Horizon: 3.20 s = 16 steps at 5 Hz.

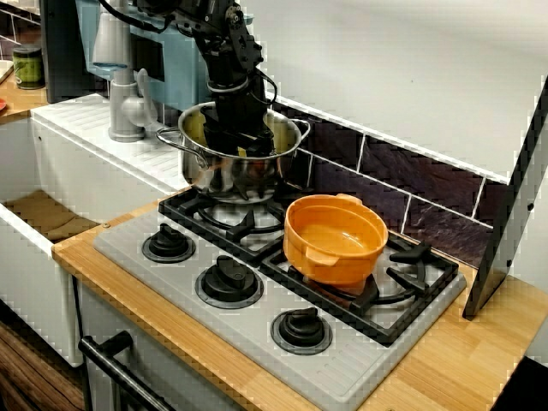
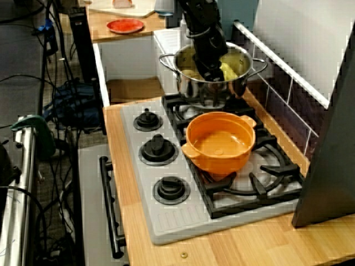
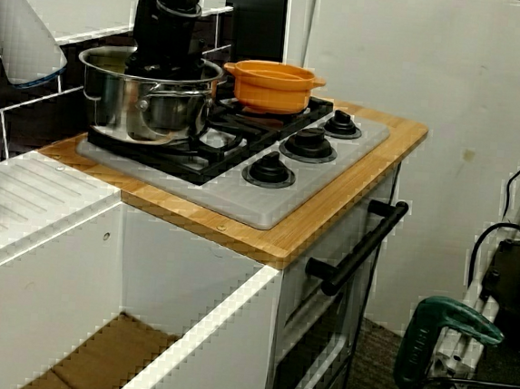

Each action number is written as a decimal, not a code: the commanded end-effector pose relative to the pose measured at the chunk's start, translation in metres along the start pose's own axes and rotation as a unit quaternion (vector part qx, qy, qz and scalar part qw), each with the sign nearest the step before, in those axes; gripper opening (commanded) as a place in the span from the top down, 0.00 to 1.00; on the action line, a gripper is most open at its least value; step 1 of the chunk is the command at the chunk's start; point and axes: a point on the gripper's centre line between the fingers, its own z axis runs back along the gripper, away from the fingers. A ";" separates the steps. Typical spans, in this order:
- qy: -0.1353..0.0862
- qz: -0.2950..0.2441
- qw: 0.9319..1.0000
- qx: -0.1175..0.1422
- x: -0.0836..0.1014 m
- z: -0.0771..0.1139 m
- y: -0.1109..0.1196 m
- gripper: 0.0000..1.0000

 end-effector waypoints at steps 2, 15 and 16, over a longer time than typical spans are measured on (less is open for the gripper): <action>-0.024 0.012 1.000 -0.003 0.003 0.023 0.009 1.00; -0.031 0.031 0.998 -0.044 0.020 0.098 -0.004 1.00; -0.029 0.025 0.998 -0.045 0.021 0.101 -0.009 1.00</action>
